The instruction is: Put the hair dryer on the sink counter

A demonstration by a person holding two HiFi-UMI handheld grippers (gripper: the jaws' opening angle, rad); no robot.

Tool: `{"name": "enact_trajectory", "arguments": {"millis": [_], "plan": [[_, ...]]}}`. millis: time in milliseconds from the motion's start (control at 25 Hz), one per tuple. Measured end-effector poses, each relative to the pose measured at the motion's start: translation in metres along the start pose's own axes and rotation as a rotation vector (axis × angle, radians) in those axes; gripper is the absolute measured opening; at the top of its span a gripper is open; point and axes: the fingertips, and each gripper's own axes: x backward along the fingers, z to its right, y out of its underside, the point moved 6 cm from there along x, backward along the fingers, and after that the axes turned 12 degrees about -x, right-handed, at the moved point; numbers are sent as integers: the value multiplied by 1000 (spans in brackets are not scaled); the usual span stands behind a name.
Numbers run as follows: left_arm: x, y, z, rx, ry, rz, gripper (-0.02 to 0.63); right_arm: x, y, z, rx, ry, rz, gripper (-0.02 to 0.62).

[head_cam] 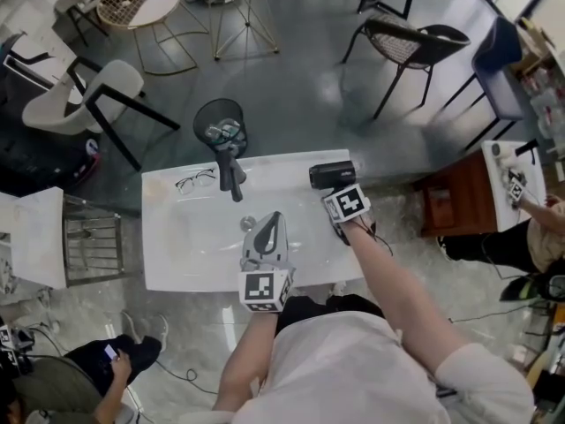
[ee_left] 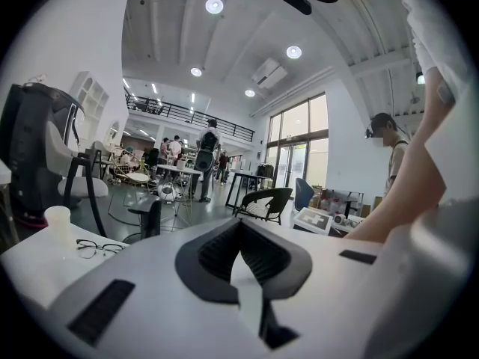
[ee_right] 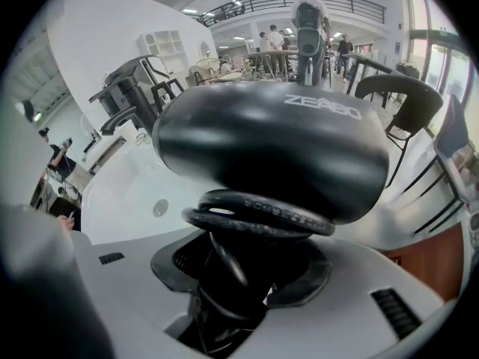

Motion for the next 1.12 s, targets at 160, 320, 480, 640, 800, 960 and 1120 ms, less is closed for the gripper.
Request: {"name": "enact_trajectory", "arguments": {"millis": [160,320,480,640,800,960,1120], "plan": [[-4,-1,0,10,4,11,2,-1,-1,-3,30,-24,4,209],[-6,0,-2,21,10,11,2,1,-3,7,20,34,12,216],[-7,1,-5,22,19,-4,2,2,-3,4,-4,1,19,235],[-9,1,-7,28,27,-9,2,6,-16,3,15,7,53,268],[-9,-1,-6,31,32,-5,2,3,-14,-3,45,-31,7,268],[-5,5,-7,36,34,-19,2,3,-8,7,30,12,20,268],[-2,5,-8,47,30,-22,2,9,-9,12,29,29,52,270]]}}
